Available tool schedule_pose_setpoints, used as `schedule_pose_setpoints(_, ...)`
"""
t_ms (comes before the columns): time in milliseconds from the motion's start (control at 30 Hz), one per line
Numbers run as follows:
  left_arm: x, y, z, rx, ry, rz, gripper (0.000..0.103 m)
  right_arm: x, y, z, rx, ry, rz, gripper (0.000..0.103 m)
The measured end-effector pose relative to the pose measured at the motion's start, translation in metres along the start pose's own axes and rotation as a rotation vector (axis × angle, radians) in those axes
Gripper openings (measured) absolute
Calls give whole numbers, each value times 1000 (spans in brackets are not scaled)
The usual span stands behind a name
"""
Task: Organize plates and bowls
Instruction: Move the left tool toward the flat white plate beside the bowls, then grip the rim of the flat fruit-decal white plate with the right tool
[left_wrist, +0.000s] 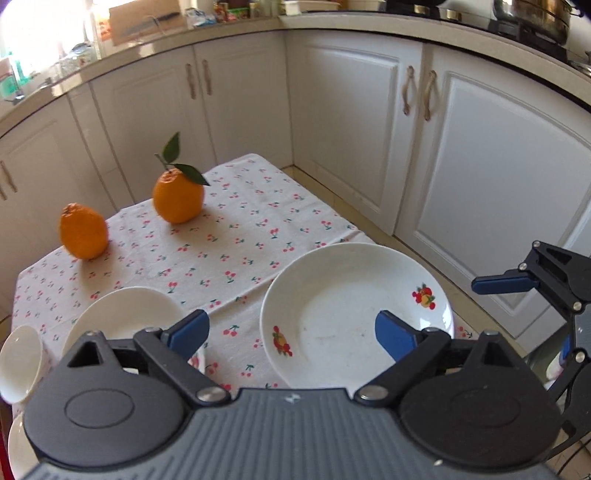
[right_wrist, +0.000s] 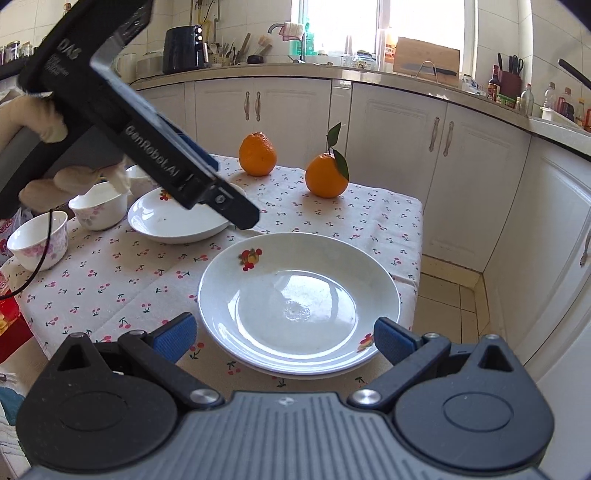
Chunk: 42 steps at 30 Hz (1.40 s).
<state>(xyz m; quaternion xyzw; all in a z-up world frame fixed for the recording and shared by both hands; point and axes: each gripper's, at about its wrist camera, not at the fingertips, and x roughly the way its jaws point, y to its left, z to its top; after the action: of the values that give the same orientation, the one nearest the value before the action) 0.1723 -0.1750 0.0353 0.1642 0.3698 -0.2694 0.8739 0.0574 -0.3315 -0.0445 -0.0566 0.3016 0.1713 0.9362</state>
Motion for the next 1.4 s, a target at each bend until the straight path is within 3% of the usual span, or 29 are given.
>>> schedule_pose_setpoints(233, -14, 4, -63, -109, -56, 330, 98, -6, 9, 17, 6, -22, -6, 103)
schedule_pose_setpoints(367, -4, 15, -92, -201, -20, 407, 98, 1, 14, 29, -14, -10, 17, 103)
schedule_pose_setpoints(567, 13, 28, -114, -306, -6, 450, 98, 17, 20, 55, -37, 3, 80, 103)
schedule_pose_setpoints(733, 27, 40, -122, -372, 11, 431, 98, 46, 19, 83, -59, 55, 116, 103)
schedule_pose_setpoints(933, 40, 57, -124, -425, -8, 418, 98, 96, 7, 122, -37, 112, 226, 103)
schedule_pose_setpoints(1133, 50, 73, -120, -479, -24, 388, 102, 151, 21, 158, -191, 179, 379, 103)
schedule_pose_setpoints(1400, 55, 76, -120, -476, -60, 403, 103, 227, 58, 183, -404, 296, 468, 103)
